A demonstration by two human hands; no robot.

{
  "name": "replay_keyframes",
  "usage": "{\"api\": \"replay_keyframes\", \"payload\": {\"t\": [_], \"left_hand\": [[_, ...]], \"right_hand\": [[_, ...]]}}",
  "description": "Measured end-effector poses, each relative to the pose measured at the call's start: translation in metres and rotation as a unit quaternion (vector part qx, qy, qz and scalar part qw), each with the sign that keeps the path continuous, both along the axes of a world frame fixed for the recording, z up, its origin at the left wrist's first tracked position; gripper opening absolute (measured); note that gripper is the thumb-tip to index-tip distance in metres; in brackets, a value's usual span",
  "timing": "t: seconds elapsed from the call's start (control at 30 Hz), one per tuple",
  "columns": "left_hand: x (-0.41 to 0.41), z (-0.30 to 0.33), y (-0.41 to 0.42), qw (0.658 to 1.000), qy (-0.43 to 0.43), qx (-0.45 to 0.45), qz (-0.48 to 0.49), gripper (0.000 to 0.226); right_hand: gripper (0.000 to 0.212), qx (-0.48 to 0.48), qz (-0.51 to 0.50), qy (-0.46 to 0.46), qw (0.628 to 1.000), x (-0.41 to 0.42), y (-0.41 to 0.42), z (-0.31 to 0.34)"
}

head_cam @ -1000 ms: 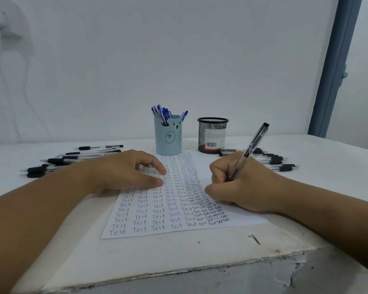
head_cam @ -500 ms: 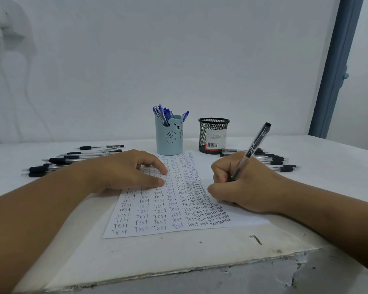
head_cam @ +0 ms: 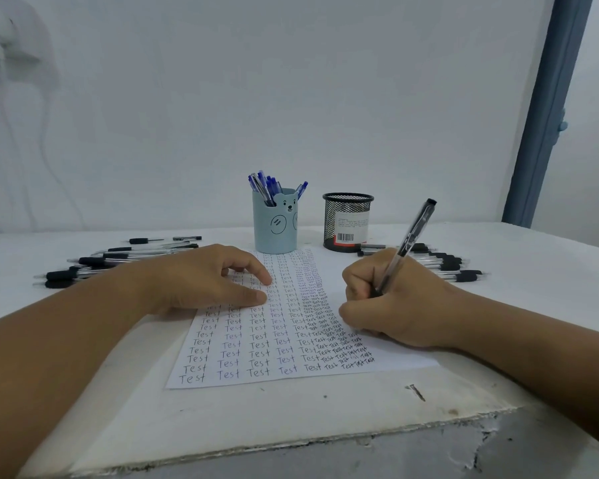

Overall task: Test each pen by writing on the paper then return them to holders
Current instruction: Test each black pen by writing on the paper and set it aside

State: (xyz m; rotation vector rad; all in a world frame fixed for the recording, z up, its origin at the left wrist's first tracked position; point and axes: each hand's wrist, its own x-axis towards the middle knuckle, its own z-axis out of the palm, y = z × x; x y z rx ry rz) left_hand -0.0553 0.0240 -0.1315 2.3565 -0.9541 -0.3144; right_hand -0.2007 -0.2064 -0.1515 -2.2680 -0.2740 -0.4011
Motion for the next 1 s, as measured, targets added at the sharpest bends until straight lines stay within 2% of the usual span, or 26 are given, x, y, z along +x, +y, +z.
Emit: {"api": "replay_keyframes", "payload": {"t": [0.1, 0.17, 0.23, 0.3, 0.33, 0.4, 0.5, 0.63, 0.77, 0.9, 1.0], "left_hand": [[0.0, 0.0, 0.0, 1.0, 0.003, 0.0, 0.006, 0.024], [0.0, 0.0, 0.0, 1.0, 0.002, 0.002, 0.006, 0.025], [0.0, 0.0, -0.001, 1.0, 0.001, 0.002, 0.006, 0.026], [0.001, 0.0, -0.001, 1.0, 0.003, 0.0, 0.004, 0.026], [0.0, 0.0, -0.001, 1.0, 0.004, -0.001, 0.003, 0.026], [-0.001, 0.0, -0.001, 1.0, 0.011, -0.005, 0.002, 0.025], [-0.001, 0.0, -0.001, 1.0, 0.011, -0.006, 0.001, 0.024], [0.0, -0.001, -0.001, 1.0, 0.01, -0.006, 0.003, 0.024], [0.001, -0.001, -0.001, 1.0, 0.011, -0.004, 0.001, 0.025], [0.001, 0.0, -0.001, 1.0, 0.007, 0.0, 0.004, 0.025], [0.001, 0.0, -0.002, 1.0, 0.007, -0.002, 0.004, 0.024]], "right_hand": [[0.035, 0.013, 0.005, 0.0, 1.0, 0.001, -0.001, -0.001], [0.044, 0.036, -0.005, -0.022, 0.999, 0.0, -0.001, -0.001], [0.049, 0.113, -0.012, -0.045, 0.993, -0.002, 0.001, 0.0], [0.065, 0.193, -0.029, -0.056, 0.979, 0.0, 0.001, 0.002], [0.069, 0.203, -0.037, -0.07, 0.976, 0.003, -0.001, 0.002], [0.059, 0.19, -0.047, -0.108, 0.975, 0.007, -0.001, 0.002], [0.041, 0.22, -0.048, -0.166, 0.96, 0.005, -0.003, 0.005], [0.031, 0.177, -0.073, -0.191, 0.963, -0.001, -0.005, 0.01], [0.005, 0.021, -0.119, -0.224, 0.967, 0.002, -0.007, 0.005], [0.011, -0.095, -0.148, -0.188, 0.966, 0.003, -0.007, 0.004], [0.01, -0.1, -0.158, -0.176, 0.966, 0.004, -0.009, 0.001]]}}
